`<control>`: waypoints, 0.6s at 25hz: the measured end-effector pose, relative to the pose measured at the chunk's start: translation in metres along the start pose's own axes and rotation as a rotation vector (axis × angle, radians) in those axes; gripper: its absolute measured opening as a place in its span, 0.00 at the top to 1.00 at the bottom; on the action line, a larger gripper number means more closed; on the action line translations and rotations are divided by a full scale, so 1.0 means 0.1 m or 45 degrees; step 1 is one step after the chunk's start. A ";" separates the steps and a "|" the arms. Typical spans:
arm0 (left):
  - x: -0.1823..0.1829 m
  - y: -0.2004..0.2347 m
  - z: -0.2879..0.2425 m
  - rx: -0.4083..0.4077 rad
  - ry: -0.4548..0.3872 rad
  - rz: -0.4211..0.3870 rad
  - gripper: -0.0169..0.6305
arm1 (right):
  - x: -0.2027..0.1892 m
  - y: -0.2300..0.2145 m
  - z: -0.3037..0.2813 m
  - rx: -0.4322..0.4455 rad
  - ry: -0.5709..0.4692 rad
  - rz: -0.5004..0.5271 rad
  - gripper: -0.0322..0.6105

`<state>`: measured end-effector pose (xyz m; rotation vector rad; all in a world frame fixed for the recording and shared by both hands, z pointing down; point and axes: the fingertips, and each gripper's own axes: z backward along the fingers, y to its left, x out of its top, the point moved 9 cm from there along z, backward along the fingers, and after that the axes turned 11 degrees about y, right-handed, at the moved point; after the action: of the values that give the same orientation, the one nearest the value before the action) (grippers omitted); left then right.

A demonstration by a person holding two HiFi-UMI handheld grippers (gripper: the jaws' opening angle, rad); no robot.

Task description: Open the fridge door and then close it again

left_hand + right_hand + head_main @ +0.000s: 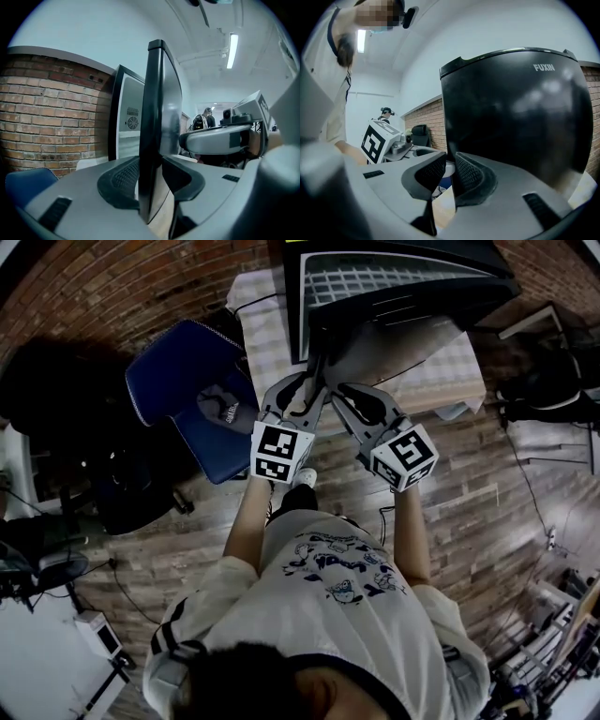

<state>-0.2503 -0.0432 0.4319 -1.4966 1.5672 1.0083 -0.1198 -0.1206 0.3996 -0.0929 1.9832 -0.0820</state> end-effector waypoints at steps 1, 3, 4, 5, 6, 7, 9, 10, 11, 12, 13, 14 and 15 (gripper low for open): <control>0.01 0.04 -0.02 0.001 0.001 0.008 0.75 | 0.01 -0.02 -0.03 -0.008 -0.005 0.000 0.83; 0.04 0.11 -0.05 0.006 0.000 0.019 0.75 | 0.03 -0.07 -0.08 -0.026 -0.013 -0.007 0.83; 0.05 0.14 -0.07 0.010 -0.001 0.023 0.75 | 0.04 -0.09 -0.11 -0.033 -0.017 -0.016 0.83; 0.07 0.18 -0.08 0.014 -0.001 0.028 0.75 | 0.05 -0.11 -0.13 -0.037 -0.022 -0.026 0.83; 0.07 0.22 -0.10 0.019 -0.001 0.036 0.75 | 0.06 -0.13 -0.17 -0.039 -0.026 -0.035 0.83; 0.08 0.26 -0.12 0.024 -0.001 0.045 0.75 | 0.07 -0.15 -0.20 -0.038 -0.029 -0.042 0.83; 0.10 0.34 -0.16 0.039 -0.006 0.062 0.75 | 0.09 -0.18 -0.26 -0.033 -0.030 -0.049 0.83; 0.11 0.37 -0.18 0.050 -0.009 0.067 0.75 | 0.10 -0.20 -0.30 -0.032 -0.027 -0.050 0.83; 0.12 0.40 -0.20 0.065 -0.013 0.071 0.75 | 0.10 -0.21 -0.33 -0.036 -0.023 -0.051 0.83; 0.13 0.43 -0.22 0.083 -0.017 0.074 0.76 | 0.11 -0.23 -0.36 -0.043 -0.017 -0.053 0.83; 0.14 0.46 -0.25 0.101 -0.021 0.076 0.77 | 0.11 -0.25 -0.39 -0.051 -0.012 -0.054 0.83; 0.15 0.49 -0.27 0.116 -0.025 0.079 0.78 | 0.11 -0.27 -0.42 -0.058 -0.008 -0.056 0.83; 0.16 0.52 -0.30 0.123 -0.027 0.084 0.78 | 0.12 -0.29 -0.44 -0.062 -0.005 -0.058 0.83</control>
<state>-0.3028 -0.0761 0.4324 -1.3720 1.6360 0.9682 -0.1641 -0.1498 0.4095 -0.1699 1.9793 -0.0631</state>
